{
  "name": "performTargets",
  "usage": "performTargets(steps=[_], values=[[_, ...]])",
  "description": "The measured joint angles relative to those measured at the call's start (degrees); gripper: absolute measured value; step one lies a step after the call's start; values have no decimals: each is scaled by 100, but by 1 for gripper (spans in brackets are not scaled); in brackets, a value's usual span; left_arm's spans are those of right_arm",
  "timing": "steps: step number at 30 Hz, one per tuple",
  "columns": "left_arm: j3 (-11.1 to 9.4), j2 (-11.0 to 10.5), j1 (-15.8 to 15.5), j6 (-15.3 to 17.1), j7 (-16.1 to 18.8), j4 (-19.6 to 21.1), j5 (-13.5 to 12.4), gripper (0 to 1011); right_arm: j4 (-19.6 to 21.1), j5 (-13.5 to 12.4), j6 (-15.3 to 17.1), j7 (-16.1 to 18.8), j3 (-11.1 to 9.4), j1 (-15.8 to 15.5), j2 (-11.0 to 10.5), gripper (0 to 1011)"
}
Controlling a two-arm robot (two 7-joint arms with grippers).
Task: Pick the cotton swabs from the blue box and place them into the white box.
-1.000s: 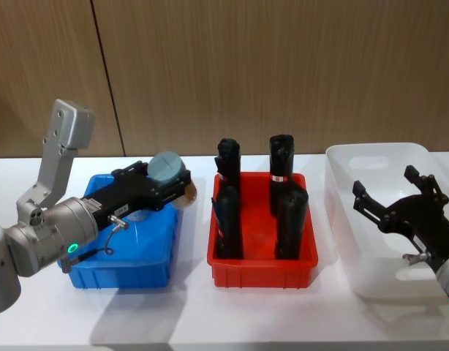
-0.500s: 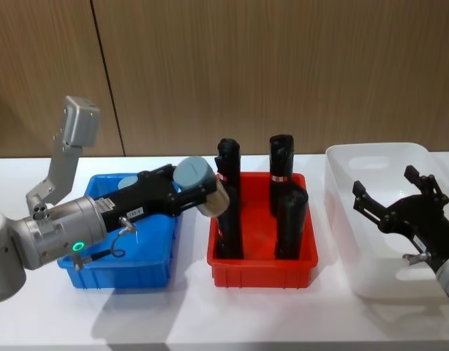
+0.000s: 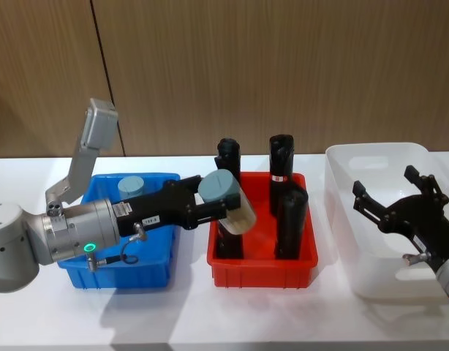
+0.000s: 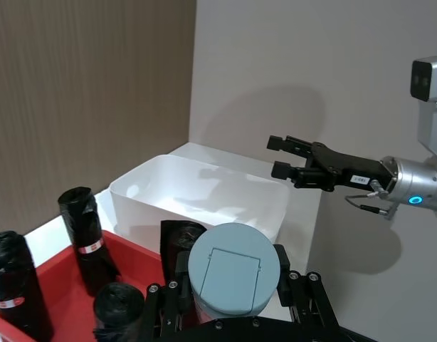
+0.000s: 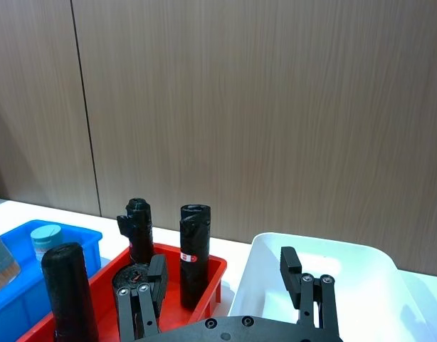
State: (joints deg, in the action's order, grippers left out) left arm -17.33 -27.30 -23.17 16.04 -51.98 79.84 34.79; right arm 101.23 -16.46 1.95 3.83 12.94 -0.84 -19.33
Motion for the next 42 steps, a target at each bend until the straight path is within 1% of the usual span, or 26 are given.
performTargets(steps=[9, 19, 26, 33, 39, 42], values=[[-56, 11, -68, 33, -212, -95, -4, 671, 0, 0, 0, 0, 0, 0, 0, 1001], [-81, 2, -94, 37, -291, -129, 3, 671, 0, 1, 0, 5, -2, 0, 0, 1002], [-90, -1, -104, 38, -316, -142, 7, 671, 1, 4, -10, 109, -12, 8, -12, 1002], [-95, -5, -108, 38, -334, -148, 11, 671, 20, -58, 83, 369, -47, 69, -56, 1002], [-98, -7, -110, 37, -342, -151, 13, 671, 50, -173, 357, 719, -85, 170, -117, 1002], [-100, -7, -112, 37, -345, -153, 12, 671, 72, -216, 557, 959, -98, 240, -157, 1002]])
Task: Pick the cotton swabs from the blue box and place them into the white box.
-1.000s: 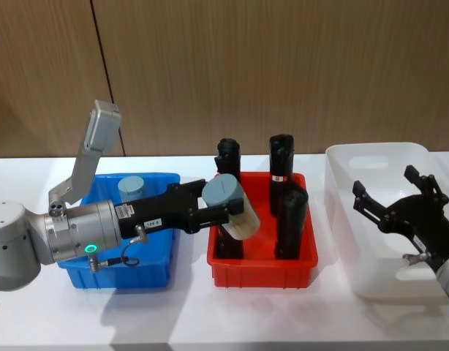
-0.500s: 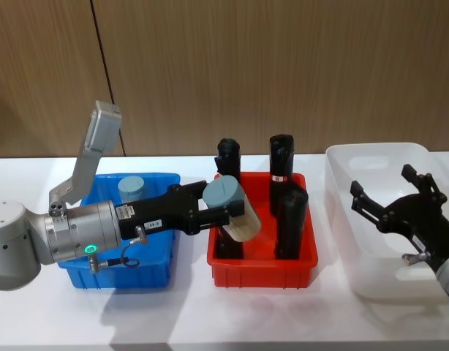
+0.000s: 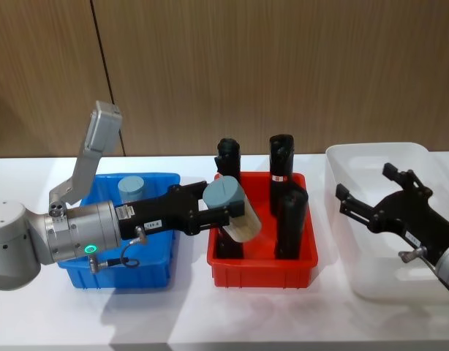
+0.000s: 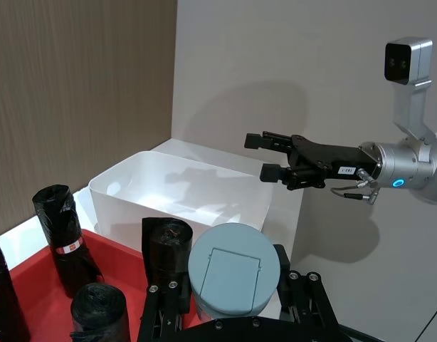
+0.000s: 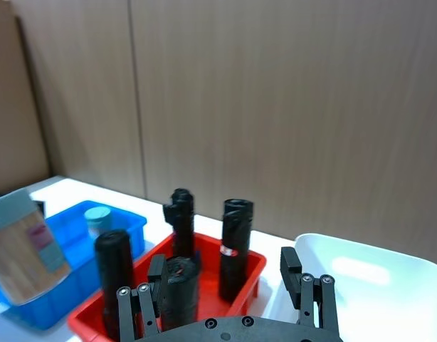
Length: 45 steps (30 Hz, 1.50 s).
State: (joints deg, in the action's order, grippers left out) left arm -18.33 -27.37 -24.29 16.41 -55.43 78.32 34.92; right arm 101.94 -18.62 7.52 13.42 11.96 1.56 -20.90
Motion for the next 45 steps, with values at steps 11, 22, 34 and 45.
performTargets(steps=[11, 22, 34, 45], values=[[0, 0, -3, 0, -7, -4, 0, 671, 80, -2, 829, 970, -8, 370, -141, 1002], [0, 0, -3, 0, -10, -4, -1, 671, 30, 127, 1526, 1899, 47, 828, -218, 1002], [0, 0, -3, 0, -9, -4, -1, 671, -286, 308, 2036, 2773, 201, 1321, -170, 1002], [0, 0, -3, 0, -9, -4, -1, 671, -675, 505, 2247, 3413, 411, 1702, -25, 1002]])
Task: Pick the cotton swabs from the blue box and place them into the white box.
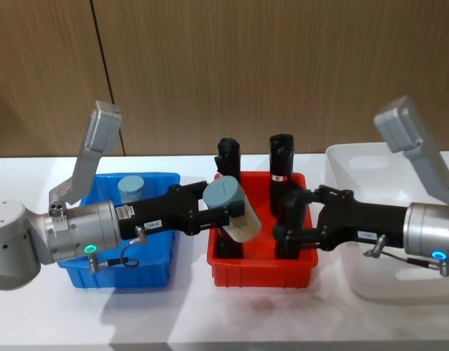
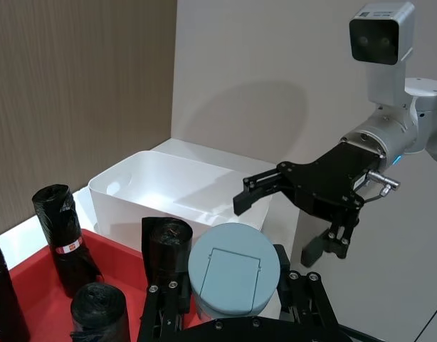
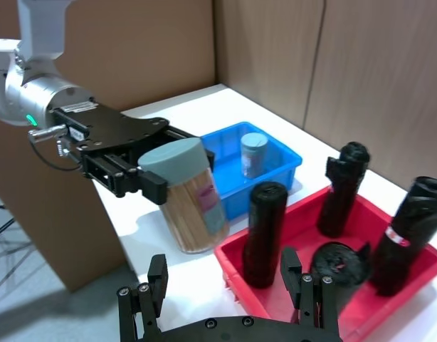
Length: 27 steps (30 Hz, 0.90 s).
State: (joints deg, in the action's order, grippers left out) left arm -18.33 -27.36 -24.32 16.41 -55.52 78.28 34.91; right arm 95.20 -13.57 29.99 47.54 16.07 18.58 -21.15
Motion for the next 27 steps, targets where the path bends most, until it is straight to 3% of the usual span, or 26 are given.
performTargets(steps=[11, 27], values=[[0, 0, 0, 0, 0, 0, 0, 671, -384, 179, 55, 372, 232, 321, 209, 1002], [0, 0, 0, 0, 0, 0, 0, 671, -821, 311, 39, 464, 468, 648, 459, 1002]])
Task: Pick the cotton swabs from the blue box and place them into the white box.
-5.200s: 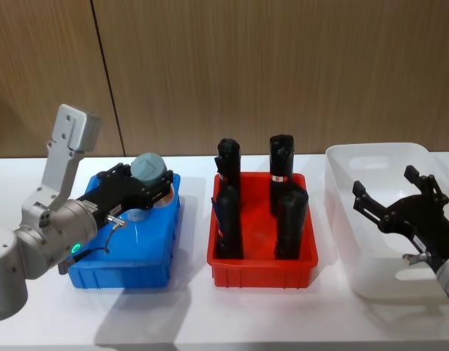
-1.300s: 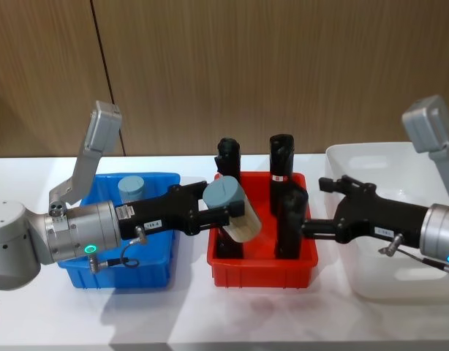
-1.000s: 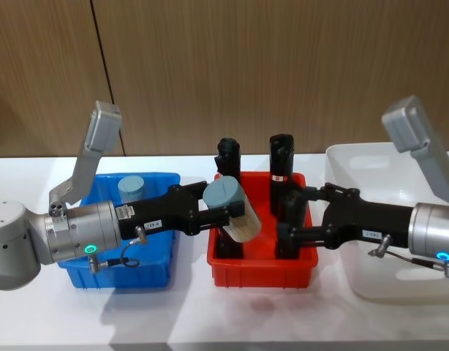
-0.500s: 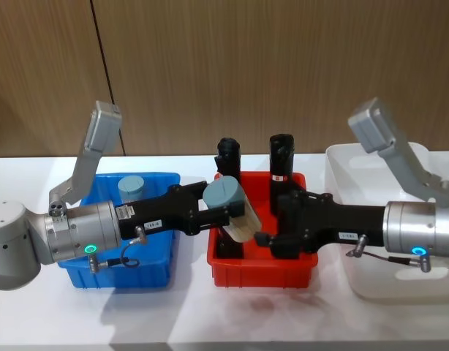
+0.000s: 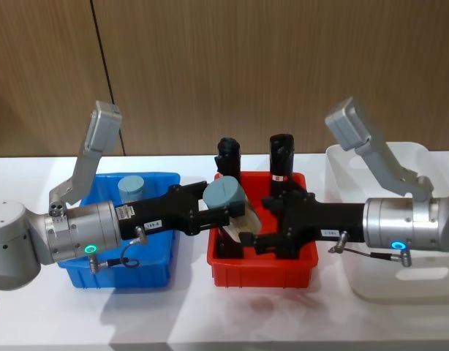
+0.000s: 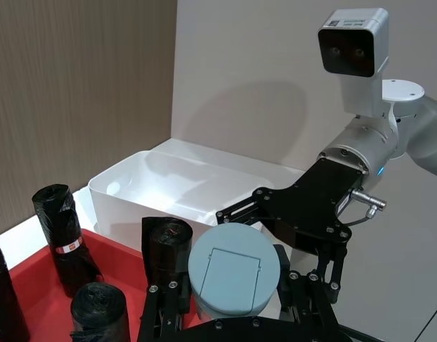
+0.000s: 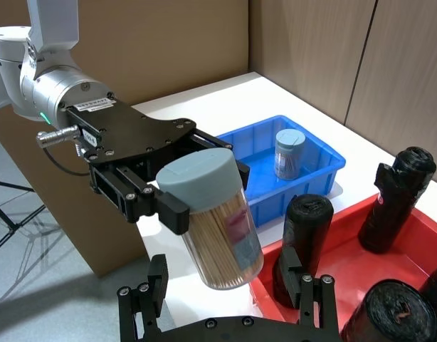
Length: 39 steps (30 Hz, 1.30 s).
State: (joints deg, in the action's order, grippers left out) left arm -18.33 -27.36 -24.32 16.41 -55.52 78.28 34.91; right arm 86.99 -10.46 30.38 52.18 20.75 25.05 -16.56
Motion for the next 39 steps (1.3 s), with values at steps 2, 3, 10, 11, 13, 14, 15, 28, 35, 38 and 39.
performTargets(steps=[2, 3, 10, 11, 13, 14, 15, 28, 35, 38, 39], values=[[0, 0, 0, 0, 0, 0, 0, 671, -35, 6, -4, -1, 19, 24, 21, 1002], [0, 0, 0, 0, 0, 0, 0, 671, -75, 19, -9, -3, 41, 53, 44, 1002], [0, 0, 0, 0, 0, 0, 0, 671, -210, 46, -34, -16, 124, 145, 124, 1002], [0, 0, 0, 0, 0, 0, 0, 671, -222, 48, -37, -17, 131, 154, 131, 1002], [0, 0, 0, 0, 0, 0, 0, 671, -247, 52, -40, -20, 147, 170, 144, 1002], [0, 0, 0, 0, 0, 0, 0, 671, -273, 62, -45, -23, 165, 189, 158, 1002], [0, 0, 0, 0, 0, 0, 0, 671, -295, 72, -50, -25, 179, 202, 168, 1002], [0, 0, 0, 0, 0, 0, 0, 671, -405, 89, -100, -37, 270, 282, 214, 962], [0, 0, 0, 0, 0, 0, 0, 671, -442, 81, -131, -56, 307, 309, 222, 792], [0, 0, 0, 0, 0, 0, 1, 671, -454, 69, -137, -67, 321, 320, 223, 709], [0, 0, 0, 0, 0, 0, 1, 671, -459, 57, -139, -69, 329, 323, 223, 688]])
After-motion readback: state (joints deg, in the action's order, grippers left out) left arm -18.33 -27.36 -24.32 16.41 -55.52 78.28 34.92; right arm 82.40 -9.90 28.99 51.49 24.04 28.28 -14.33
